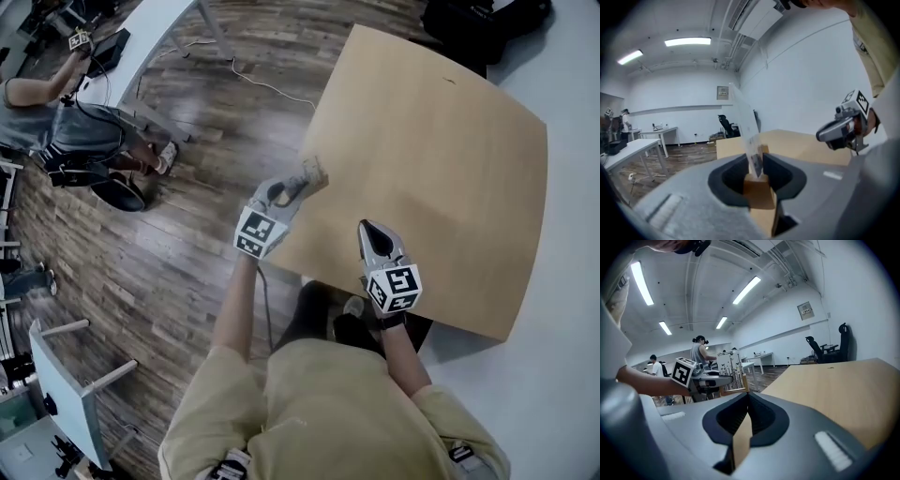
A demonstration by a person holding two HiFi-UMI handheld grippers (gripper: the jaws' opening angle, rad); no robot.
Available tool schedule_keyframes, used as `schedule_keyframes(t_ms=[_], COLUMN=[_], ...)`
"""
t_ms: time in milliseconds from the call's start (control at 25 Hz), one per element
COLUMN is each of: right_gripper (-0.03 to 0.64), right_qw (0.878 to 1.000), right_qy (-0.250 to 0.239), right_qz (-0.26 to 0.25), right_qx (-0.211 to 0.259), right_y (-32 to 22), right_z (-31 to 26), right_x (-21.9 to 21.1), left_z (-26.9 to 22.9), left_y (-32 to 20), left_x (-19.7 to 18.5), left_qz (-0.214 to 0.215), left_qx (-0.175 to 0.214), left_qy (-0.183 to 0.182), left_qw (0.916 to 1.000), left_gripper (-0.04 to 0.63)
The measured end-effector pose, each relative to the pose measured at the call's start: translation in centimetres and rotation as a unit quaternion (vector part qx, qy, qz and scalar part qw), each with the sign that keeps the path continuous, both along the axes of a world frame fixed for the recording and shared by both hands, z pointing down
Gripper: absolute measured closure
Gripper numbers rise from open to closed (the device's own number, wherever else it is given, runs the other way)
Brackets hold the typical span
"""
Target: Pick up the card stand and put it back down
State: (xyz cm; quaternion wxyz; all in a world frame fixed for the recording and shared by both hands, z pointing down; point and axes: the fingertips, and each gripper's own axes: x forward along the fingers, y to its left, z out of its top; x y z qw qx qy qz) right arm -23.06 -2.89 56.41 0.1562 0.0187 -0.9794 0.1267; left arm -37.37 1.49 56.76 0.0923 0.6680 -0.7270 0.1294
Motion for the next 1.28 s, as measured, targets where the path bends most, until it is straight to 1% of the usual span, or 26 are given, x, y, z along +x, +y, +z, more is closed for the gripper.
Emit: schedule_keyframes(t_ms=[120,240,400,520,640,880,960,1080,1120,1240,1280], right_gripper=[0.612,0.612,0.612,0.612,0.612,0.612,0.612,0.612,0.612,0.612,0.612], right_qw=[1.0,0.998,0.996,0.995,0.994,0.994,0.994,0.994,0.995,0.996,0.996], right_qy=[0.019,0.031,0.042,0.055,0.061,0.071,0.073,0.075,0.074,0.069,0.067], right_qz=[0.02,0.042,0.052,0.057,0.055,0.049,0.045,0.045,0.044,0.037,0.034], right_qx=[-0.012,-0.039,-0.055,-0.064,-0.066,-0.063,-0.061,-0.058,-0.057,-0.052,-0.05], right_y=[-0.5,-0.9,-1.0,-1.3,-1.5,-1.0,-0.8,-0.7,-0.5,-0.2,-0.3], right_z=[2.1,4.1,6.6,8.3,9.6,10.5,10.4,10.1,9.9,9.3,9.0], right_x=[-0.9,-1.6,-3.5,-4.3,-5.2,-6.4,-6.7,-7.0,-7.0,-6.7,-6.6], left_z=[2.7,5.6,9.1,11.3,13.0,15.2,15.5,15.7,15.5,14.8,14.5], left_y=[-1.5,-3.2,-5.4,-7.0,-8.5,-9.6,-9.7,-9.8,-9.8,-9.1,-8.8], left_x=[-1.7,-3.1,-5.9,-7.1,-7.4,-6.4,-6.8,-7.9,-8.2,-9.0,-9.2], left_qz=[0.035,0.061,0.089,0.112,0.139,0.193,0.191,0.164,0.154,0.12,0.108], left_qx=[-0.01,-0.02,-0.028,-0.036,-0.042,-0.057,-0.064,-0.076,-0.073,-0.074,-0.076], left_qy=[0.003,0.008,0.012,0.013,0.011,0.004,0.007,0.019,0.029,0.054,0.057], left_qw=[0.9993,0.9979,0.9956,0.9929,0.9893,0.9796,0.9796,0.9834,0.985,0.9886,0.9896], left_gripper=[0.503,0.503,0.503,0.503,0.503,0.502,0.501,0.493,0.47,0.303,0.274])
